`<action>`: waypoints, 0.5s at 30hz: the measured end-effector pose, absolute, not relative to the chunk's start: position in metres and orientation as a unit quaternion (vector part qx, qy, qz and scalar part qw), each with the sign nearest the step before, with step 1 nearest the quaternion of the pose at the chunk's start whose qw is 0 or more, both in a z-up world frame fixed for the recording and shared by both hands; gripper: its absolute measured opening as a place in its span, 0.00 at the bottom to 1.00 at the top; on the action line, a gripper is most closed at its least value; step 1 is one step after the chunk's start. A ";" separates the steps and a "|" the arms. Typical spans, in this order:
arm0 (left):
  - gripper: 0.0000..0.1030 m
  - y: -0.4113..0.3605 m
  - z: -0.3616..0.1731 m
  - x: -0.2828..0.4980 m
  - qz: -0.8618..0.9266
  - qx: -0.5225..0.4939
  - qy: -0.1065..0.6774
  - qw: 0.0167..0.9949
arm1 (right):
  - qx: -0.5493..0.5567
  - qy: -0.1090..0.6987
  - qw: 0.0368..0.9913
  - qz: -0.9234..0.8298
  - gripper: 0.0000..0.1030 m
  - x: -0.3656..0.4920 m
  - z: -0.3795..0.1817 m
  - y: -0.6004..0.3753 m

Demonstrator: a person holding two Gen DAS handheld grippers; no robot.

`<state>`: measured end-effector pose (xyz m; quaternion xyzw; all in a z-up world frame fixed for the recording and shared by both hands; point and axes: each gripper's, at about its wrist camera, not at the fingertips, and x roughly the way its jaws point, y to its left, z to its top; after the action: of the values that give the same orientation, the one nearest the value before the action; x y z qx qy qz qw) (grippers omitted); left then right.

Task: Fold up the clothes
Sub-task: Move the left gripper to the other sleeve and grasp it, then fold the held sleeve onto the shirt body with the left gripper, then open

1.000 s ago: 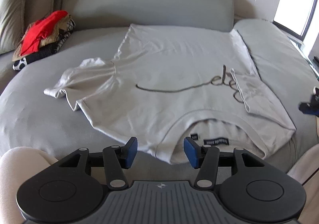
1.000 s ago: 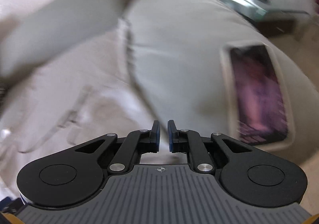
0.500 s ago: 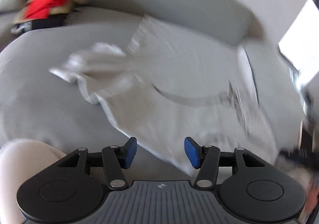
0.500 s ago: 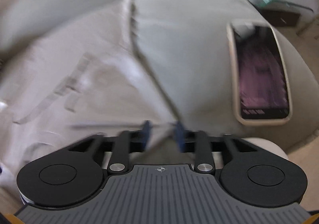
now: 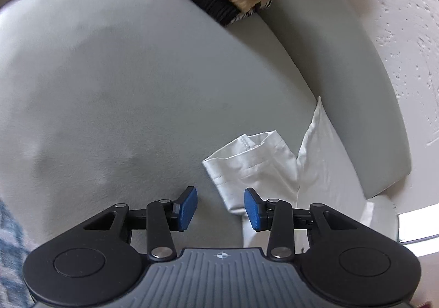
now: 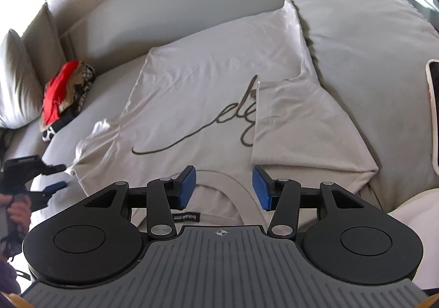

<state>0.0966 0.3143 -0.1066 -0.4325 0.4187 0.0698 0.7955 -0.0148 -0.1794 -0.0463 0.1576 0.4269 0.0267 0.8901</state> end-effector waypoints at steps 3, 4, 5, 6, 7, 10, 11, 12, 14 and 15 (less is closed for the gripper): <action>0.33 0.319 -0.115 0.106 0.078 -0.445 0.414 0.790 | 0.163 0.428 0.889 0.020 0.51 -0.017 -0.048 -0.183; 0.32 0.319 -0.116 0.108 0.080 -0.444 0.414 0.791 | 0.164 0.428 0.888 0.018 0.51 -0.019 -0.049 -0.184; 0.32 0.319 -0.116 0.111 0.081 -0.442 0.414 0.792 | 0.165 0.428 0.888 0.017 0.51 -0.021 -0.049 -0.185; 0.32 0.319 -0.116 0.112 0.082 -0.439 0.416 0.792 | 0.166 0.429 0.888 0.016 0.51 -0.021 -0.050 -0.185; 0.31 0.318 -0.115 0.114 0.085 -0.434 0.418 0.793 | 0.167 0.430 0.887 0.016 0.51 -0.021 -0.051 -0.184; 0.04 0.317 -0.109 0.115 0.102 -0.407 0.427 0.801 | 0.172 0.434 0.884 0.015 0.51 -0.020 -0.055 -0.186; 0.04 0.317 -0.106 0.115 0.107 -0.398 0.425 0.806 | 0.173 0.435 0.884 0.014 0.51 -0.019 -0.056 -0.186; 0.03 0.318 -0.104 0.115 0.111 -0.392 0.421 0.810 | 0.174 0.436 0.883 0.015 0.51 -0.019 -0.057 -0.187; 0.02 0.314 -0.095 0.114 0.118 -0.370 0.413 0.824 | 0.177 0.439 0.881 0.017 0.51 -0.019 -0.059 -0.187; 0.02 0.310 -0.090 0.113 0.119 -0.354 0.408 0.833 | 0.178 0.439 0.881 0.017 0.51 -0.019 -0.060 -0.188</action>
<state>0.1129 0.3096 -0.0902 -0.3537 0.4076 0.1195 0.8334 -0.0191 -0.1880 -0.0603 0.1777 0.4391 0.0174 0.8805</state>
